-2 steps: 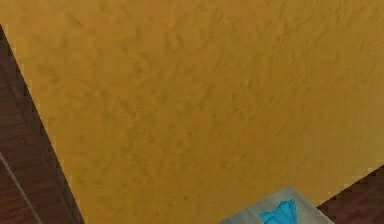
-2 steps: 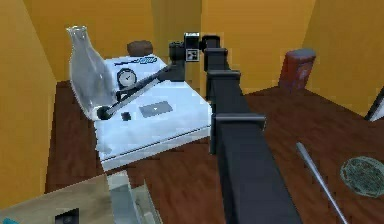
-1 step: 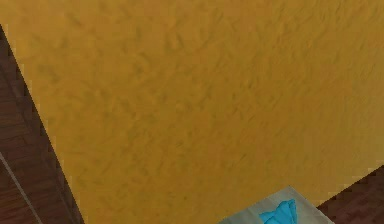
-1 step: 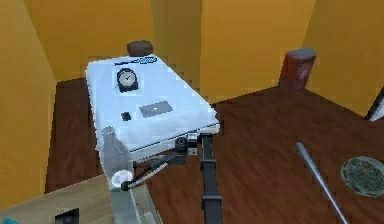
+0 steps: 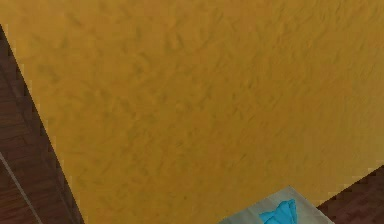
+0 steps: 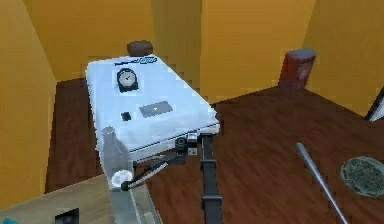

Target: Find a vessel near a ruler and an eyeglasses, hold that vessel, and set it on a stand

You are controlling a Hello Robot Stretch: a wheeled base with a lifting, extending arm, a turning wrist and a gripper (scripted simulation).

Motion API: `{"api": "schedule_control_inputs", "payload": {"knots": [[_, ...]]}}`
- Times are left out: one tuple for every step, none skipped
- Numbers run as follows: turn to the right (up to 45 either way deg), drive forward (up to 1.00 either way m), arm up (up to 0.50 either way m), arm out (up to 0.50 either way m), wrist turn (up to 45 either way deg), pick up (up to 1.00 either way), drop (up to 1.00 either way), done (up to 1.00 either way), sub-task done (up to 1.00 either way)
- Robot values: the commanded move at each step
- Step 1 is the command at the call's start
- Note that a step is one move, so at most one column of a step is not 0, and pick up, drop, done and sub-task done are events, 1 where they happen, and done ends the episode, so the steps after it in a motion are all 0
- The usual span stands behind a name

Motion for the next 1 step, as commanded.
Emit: {"api": "schedule_control_inputs", "payload": {"knots": [[0.0, 0.0, 0.0, 0.0, 0.0, 0.0, 1.0, 0.0, 0.0]]}}
